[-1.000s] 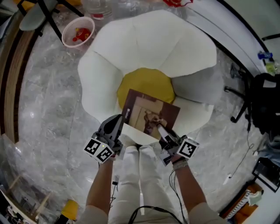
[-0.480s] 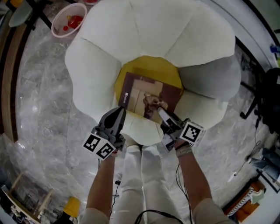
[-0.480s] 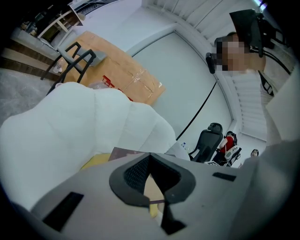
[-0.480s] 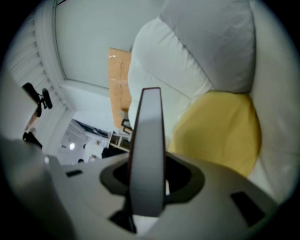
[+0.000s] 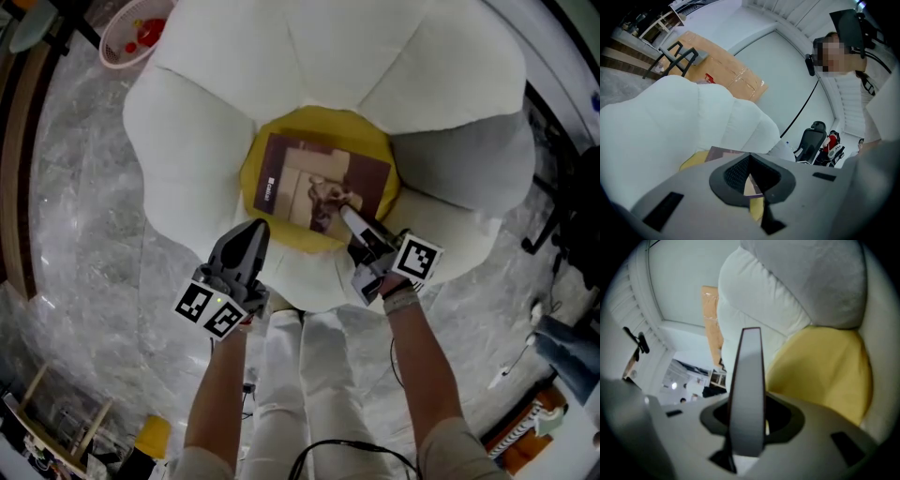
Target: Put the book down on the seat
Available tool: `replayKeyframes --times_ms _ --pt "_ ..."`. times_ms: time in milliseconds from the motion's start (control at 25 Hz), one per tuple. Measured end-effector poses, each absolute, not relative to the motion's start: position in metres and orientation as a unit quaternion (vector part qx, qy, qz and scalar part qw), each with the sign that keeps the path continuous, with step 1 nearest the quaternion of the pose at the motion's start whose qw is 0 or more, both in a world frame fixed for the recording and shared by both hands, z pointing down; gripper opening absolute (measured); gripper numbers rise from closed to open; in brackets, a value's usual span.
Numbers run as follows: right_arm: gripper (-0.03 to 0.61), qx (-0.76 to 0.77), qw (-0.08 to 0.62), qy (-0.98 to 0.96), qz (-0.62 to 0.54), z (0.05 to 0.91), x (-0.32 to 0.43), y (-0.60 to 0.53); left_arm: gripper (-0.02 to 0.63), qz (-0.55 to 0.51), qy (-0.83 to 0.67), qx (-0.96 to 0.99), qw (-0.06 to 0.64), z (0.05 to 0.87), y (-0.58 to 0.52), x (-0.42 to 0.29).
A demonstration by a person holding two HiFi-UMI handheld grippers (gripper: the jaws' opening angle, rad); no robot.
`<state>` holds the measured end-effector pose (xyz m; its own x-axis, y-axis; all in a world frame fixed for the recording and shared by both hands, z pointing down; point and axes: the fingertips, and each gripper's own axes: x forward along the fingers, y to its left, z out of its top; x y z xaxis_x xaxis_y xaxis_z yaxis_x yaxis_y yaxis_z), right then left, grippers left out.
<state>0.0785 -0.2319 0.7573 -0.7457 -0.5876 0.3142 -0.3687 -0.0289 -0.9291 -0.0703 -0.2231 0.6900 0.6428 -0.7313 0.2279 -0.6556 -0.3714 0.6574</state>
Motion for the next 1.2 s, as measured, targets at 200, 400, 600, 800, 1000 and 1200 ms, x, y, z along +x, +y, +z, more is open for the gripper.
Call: replayKeyframes --times_ms 200,400,600,800,1000,1200 --pt "0.153 -0.322 0.069 0.701 -0.632 0.765 0.071 -0.245 0.023 -0.052 -0.423 0.823 0.376 0.694 -0.223 -0.071" --pt "0.153 -0.308 0.053 0.692 -0.650 0.781 0.075 -0.255 0.023 -0.048 -0.427 0.820 0.379 0.696 -0.225 -0.072" --pt "0.155 -0.299 0.038 0.685 -0.663 0.793 0.082 -0.263 0.023 -0.049 -0.429 0.818 0.382 0.699 -0.228 -0.068" --pt "0.155 -0.304 0.025 0.669 -0.678 0.808 0.089 -0.264 0.023 -0.051 -0.429 0.816 0.383 0.703 -0.229 -0.065" --pt "0.155 -0.324 0.021 0.652 -0.685 0.820 0.091 -0.262 0.023 -0.049 -0.428 0.818 0.381 0.706 -0.234 -0.063" --pt "0.163 -0.365 0.004 0.630 -0.686 0.832 0.095 -0.259 0.023 -0.052 -0.425 0.819 0.382 0.708 -0.238 -0.058"
